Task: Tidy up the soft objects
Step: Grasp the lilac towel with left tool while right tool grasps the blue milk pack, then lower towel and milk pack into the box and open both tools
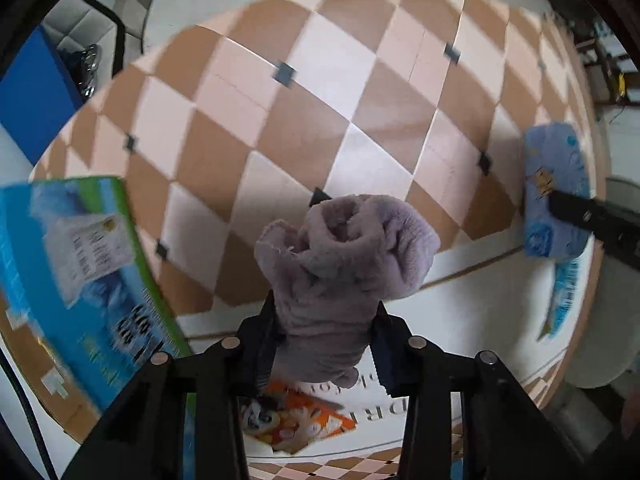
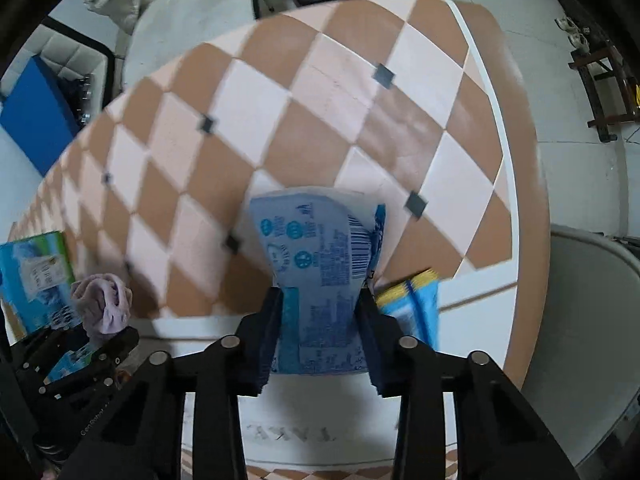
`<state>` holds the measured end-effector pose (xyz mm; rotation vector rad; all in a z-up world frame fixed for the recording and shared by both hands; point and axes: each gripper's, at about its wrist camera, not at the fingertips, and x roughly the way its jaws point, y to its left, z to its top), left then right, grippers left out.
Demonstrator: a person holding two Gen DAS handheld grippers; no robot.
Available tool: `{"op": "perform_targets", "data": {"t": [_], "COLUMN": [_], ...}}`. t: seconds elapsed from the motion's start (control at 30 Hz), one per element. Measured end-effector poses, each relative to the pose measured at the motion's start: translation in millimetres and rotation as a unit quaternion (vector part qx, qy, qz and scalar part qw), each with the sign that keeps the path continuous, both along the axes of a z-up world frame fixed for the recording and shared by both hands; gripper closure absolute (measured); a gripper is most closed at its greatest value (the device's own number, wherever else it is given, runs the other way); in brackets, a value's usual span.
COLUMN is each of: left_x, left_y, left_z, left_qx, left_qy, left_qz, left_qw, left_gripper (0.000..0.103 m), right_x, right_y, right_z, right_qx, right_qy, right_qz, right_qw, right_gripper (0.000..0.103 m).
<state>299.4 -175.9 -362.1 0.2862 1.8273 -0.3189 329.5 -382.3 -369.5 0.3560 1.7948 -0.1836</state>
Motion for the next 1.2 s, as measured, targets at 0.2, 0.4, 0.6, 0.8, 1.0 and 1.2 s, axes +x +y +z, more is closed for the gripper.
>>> {"op": "perform_targets", "data": {"t": [0.2,0.4,0.6,0.8,1.0,1.2], "left_x": [-25.0,-39.3,-17.0,-6.7,2.1,6.9], "left_y": [49.6,143.8,255.4,346.7,394.8,412.6], "left_z": [71.9,134.5,163.9,147.2,108.8,58.7], "left_qx": [-0.05,-0.076,-0.031,0.024,0.087,0.127], "left_qy": [-0.053,-0.094,-0.131,-0.123,-0.09,-0.038], "left_qz": [0.036,0.085,0.132,0.176,0.185,0.17], "left_qw": [0.9967,0.989,0.982,0.9763,0.9747,0.9765], "left_gripper": [0.065,0.065,0.065,0.065,0.065,0.065], "right_x": [-15.3,-40.1,-46.9,-36.9,-21.2,-13.3], "right_y": [50.1,142.7,255.4,344.7,386.0,400.5], "right_z": [61.1,126.7,158.4,159.3,124.9,90.8], "right_qx": [0.03,0.078,0.121,0.135,0.121,0.098], "right_qy": [-0.054,-0.103,-0.123,-0.114,-0.086,-0.055], "right_qz": [0.017,0.054,0.103,0.135,0.136,0.136], "right_qw": [0.998,0.99,0.979,0.975,0.979,0.984], "right_gripper": [0.065,0.065,0.065,0.065,0.066,0.066]}}
